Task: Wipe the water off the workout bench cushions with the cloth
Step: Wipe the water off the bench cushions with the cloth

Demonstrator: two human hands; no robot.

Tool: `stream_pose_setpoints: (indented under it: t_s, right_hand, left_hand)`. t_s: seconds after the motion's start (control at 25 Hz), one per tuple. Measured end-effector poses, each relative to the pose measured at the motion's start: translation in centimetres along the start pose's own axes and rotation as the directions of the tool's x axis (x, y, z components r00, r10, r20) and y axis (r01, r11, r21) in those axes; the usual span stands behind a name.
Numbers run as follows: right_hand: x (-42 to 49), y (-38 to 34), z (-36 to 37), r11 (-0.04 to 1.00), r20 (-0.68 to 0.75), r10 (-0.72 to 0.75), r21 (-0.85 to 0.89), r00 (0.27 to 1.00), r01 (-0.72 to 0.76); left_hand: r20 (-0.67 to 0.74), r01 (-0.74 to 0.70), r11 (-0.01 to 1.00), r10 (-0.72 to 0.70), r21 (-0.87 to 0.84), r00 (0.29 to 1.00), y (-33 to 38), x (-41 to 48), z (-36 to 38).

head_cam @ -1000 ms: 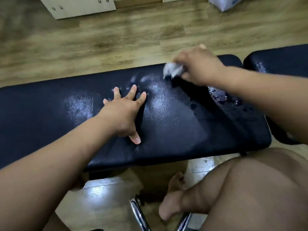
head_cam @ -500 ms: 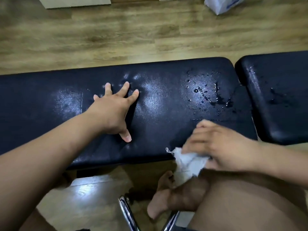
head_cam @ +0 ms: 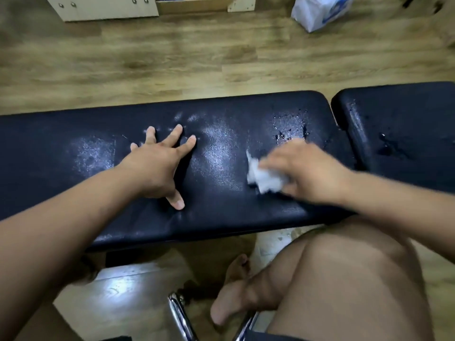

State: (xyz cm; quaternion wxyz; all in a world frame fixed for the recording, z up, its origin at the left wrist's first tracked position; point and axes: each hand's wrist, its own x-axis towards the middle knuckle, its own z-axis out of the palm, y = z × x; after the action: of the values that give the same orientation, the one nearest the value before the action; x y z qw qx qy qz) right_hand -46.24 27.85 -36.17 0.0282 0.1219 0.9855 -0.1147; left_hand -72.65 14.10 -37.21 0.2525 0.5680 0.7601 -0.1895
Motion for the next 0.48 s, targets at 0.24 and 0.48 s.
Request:
stream_pose_setpoints:
  t_s: [0.24,0.48]
  right_hand:
    - [-0.1,3.2,-0.9,0.999,0.079,-0.018,-0.036,0.997,0.021]
    - [9.5,9.6,-3.1,0.832,-0.117,0.529,-0.12,0.84,-0.541]
  left_hand:
    - [-0.006,0.001,1.0,-0.001,0.025,1.0,0.0,-0.1,-0.2]
    - [0.024,0.015,1.0,-0.015,0.013,1.0,0.5,-0.4,-0.6]
